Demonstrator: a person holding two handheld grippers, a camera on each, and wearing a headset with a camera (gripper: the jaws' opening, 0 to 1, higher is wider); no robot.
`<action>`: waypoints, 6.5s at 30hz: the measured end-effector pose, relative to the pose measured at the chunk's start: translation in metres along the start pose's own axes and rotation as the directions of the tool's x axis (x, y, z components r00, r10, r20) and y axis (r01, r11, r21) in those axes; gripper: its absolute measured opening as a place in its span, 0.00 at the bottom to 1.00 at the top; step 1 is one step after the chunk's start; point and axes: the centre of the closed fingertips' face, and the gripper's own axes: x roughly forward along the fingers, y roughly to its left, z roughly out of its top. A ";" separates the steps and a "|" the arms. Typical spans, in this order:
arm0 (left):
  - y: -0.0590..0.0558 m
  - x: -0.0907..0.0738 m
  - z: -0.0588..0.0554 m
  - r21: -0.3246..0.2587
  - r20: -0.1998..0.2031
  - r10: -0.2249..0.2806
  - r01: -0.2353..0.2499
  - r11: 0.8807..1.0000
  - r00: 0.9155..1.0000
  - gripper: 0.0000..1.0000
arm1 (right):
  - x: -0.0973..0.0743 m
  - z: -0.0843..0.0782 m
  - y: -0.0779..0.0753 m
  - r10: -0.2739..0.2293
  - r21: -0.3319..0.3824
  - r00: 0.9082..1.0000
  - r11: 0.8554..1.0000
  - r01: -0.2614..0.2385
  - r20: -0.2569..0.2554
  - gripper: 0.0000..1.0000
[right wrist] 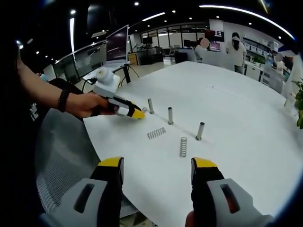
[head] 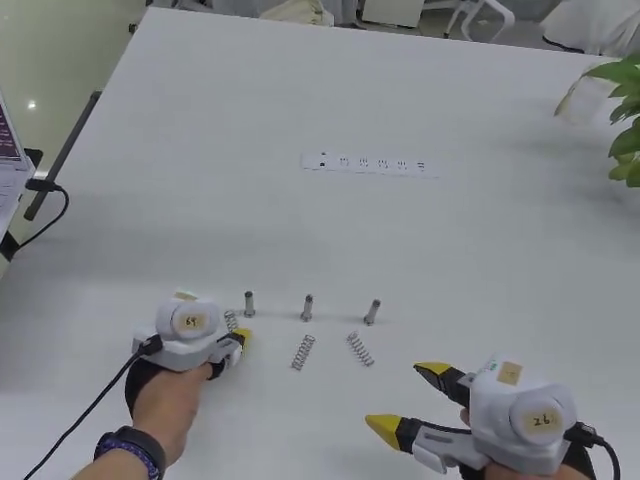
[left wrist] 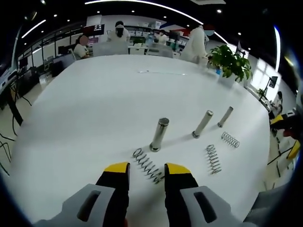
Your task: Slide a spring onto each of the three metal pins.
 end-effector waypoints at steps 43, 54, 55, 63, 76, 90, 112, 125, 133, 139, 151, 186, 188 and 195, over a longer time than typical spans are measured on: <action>0.019 -0.050 -0.023 0.078 -0.024 -0.005 0.007 0.997 1.000 0.02 | 0.004 -0.003 0.012 0.011 0.020 1.000 1.000 -0.011 0.016 0.55; 0.015 -0.071 -0.011 0.111 0.017 -0.055 0.053 0.992 0.998 0.02 | 0.006 0.000 0.013 0.024 0.009 1.000 1.000 -0.024 0.020 0.54; 0.015 -0.073 -0.010 0.115 0.024 -0.061 0.058 0.992 0.998 0.02 | 0.006 0.001 0.014 0.026 0.008 0.999 1.000 -0.026 0.020 0.54; 0.003 -0.090 0.004 0.166 0.058 -0.103 0.092 0.982 0.993 0.02 | 0.012 0.006 0.018 0.045 -0.004 0.999 0.999 -0.045 0.020 0.53; -0.034 -0.106 0.037 0.266 0.110 -0.200 0.166 0.950 0.974 0.02 | 0.021 0.020 0.028 0.096 -0.044 0.995 0.995 -0.095 0.021 0.52; -0.072 -0.109 0.041 0.368 0.085 -0.289 0.240 0.898 0.953 0.02 | 0.033 0.042 0.034 0.148 -0.057 0.987 0.988 -0.145 0.057 0.47; -0.134 -0.124 0.028 0.501 0.029 -0.427 0.357 0.788 0.904 0.02 | 0.049 0.058 0.062 0.318 -0.107 0.947 0.944 -0.313 0.035 0.35; -0.147 -0.128 0.024 0.578 -0.017 -0.466 0.388 0.718 0.885 0.02 | 0.044 0.053 0.075 0.390 -0.084 0.920 0.918 -0.386 0.035 0.19; -0.148 -0.128 0.020 0.601 -0.037 -0.472 0.397 0.694 0.881 0.02 | 0.044 0.052 0.075 0.401 -0.076 0.915 0.914 -0.398 0.031 0.16; -0.150 -0.127 0.018 0.614 -0.046 -0.474 0.399 0.681 0.879 0.02 | 0.041 0.051 0.076 0.412 -0.077 0.911 0.909 -0.409 0.023 0.15; -0.155 -0.125 0.019 0.625 -0.063 -0.492 0.418 0.659 0.868 0.02 | 0.034 0.057 0.078 0.436 -0.128 0.900 0.892 -0.433 -0.009 0.12; -0.182 -0.136 0.027 0.618 -0.086 -0.621 0.531 0.580 0.779 0.02 | 0.012 0.049 0.088 0.422 -0.567 0.807 0.575 -0.591 -0.413 0.09; -0.184 -0.137 0.025 0.614 -0.094 -0.628 0.541 0.574 0.773 0.02 | 0.011 0.046 0.089 0.405 -0.587 0.803 0.548 -0.596 -0.436 0.08; -0.186 -0.134 0.020 0.604 -0.107 -0.632 0.555 0.572 0.767 0.02 | 0.012 0.040 0.087 0.384 -0.600 0.801 0.532 -0.598 -0.459 0.08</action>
